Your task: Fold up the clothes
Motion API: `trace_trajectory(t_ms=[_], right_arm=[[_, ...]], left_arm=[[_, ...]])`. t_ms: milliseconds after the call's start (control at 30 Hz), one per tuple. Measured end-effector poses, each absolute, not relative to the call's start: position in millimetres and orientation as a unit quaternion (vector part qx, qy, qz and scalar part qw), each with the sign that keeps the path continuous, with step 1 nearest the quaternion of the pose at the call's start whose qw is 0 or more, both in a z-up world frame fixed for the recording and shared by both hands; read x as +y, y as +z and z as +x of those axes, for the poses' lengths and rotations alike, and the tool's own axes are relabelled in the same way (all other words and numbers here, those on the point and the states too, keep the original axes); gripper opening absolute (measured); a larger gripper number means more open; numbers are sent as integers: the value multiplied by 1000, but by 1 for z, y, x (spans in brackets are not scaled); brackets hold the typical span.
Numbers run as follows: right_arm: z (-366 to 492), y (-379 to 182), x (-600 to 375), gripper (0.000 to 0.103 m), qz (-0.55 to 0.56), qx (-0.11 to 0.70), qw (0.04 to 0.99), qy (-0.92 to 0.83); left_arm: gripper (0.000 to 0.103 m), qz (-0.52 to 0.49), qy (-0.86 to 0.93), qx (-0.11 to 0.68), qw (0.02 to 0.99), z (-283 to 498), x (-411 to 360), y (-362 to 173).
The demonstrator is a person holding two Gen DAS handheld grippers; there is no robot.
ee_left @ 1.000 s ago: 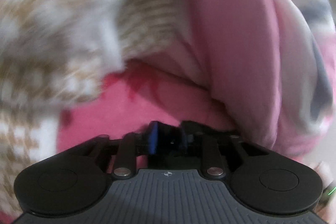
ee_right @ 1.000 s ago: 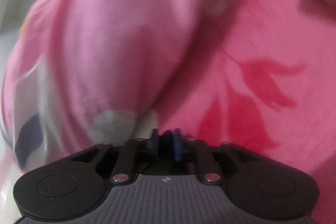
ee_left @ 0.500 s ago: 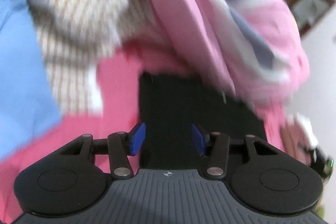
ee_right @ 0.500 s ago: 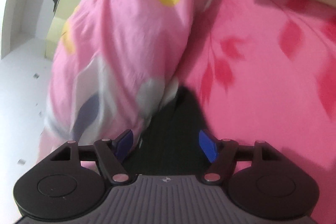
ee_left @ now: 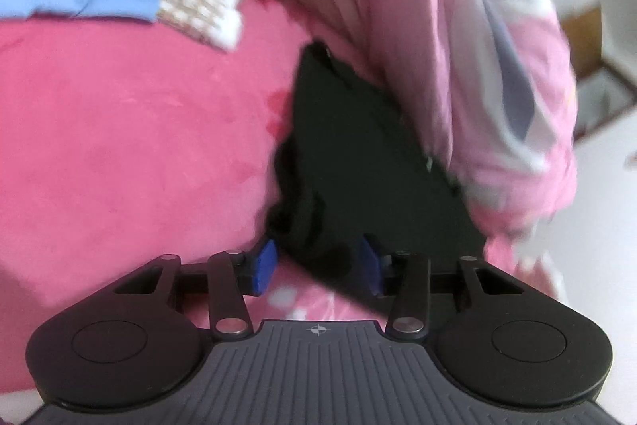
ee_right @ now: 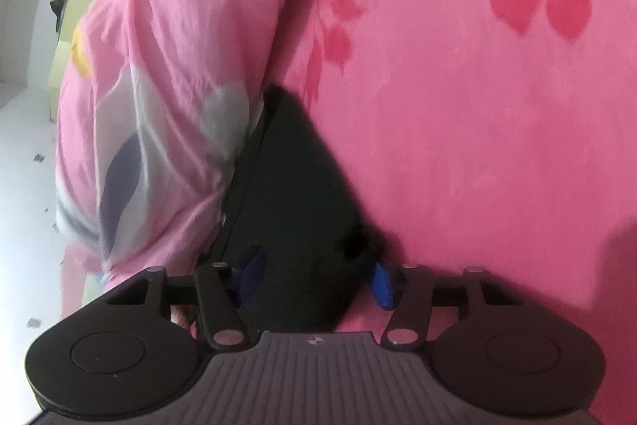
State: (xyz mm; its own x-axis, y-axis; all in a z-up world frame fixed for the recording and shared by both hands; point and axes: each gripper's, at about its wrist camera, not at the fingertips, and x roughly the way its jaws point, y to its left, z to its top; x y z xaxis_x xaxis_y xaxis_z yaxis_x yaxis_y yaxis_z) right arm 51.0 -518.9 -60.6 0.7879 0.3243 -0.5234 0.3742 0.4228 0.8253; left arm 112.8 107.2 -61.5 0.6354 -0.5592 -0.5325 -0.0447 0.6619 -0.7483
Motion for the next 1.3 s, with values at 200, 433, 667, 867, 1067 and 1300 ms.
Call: trace_trajectory(t_ms=[200,433,667,867,1067,1300], right_arm=[[56,-62,-510,27,494,297,816,-51],[54,-46,-486,9,396,290,866,-94],[35,-11,-452,8,309,284,903,-96],[-10,14,-433,8,286,279,914,-76],[-89,26,-423,8,309,289,905,-50],[-179,1,-412,8,381,313,869,-39]], left_arm=[[8,-330,-99,352,870,109,78,-60],[3,-261,-65,332,904,105,61,-40],[3,-244,-81,314,914,85,72,-10],[3,-229,-102,315,916,50,93,15],[3,-202,-116,340,911,-6,122,15],[3,-194,-114,393,892,-65,158,-13]])
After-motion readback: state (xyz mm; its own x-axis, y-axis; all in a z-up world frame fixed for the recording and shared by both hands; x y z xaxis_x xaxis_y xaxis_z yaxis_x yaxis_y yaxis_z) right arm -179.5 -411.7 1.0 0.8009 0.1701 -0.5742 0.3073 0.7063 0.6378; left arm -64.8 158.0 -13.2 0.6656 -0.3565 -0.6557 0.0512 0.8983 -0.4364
